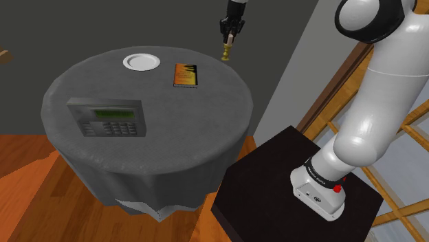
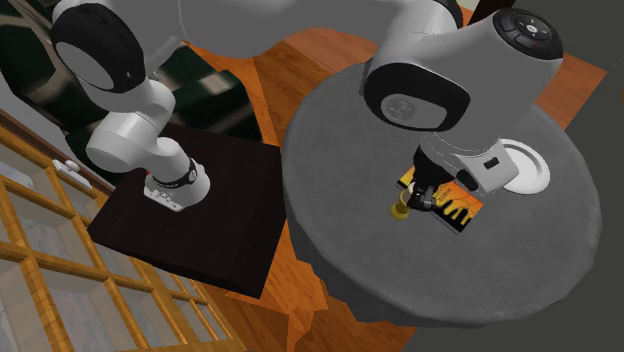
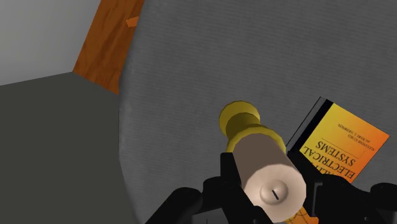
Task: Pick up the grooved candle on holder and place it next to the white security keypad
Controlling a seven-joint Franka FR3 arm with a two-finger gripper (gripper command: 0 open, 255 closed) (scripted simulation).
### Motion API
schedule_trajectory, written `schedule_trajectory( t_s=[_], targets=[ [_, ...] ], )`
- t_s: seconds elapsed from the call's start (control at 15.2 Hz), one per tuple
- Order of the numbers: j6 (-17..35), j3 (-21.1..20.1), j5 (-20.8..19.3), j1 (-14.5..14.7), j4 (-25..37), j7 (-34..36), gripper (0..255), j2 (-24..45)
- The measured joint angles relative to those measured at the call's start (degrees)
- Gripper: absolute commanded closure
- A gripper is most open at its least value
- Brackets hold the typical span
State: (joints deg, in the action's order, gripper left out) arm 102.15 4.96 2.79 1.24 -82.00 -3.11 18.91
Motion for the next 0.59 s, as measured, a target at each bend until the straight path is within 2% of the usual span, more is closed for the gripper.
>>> schedule_trajectory(
  t_s=[0.59],
  targets=[
    [-7.62, -0.01, 0.05, -0.13, 8.92, 0.29, 255, 1.28]
  ],
)
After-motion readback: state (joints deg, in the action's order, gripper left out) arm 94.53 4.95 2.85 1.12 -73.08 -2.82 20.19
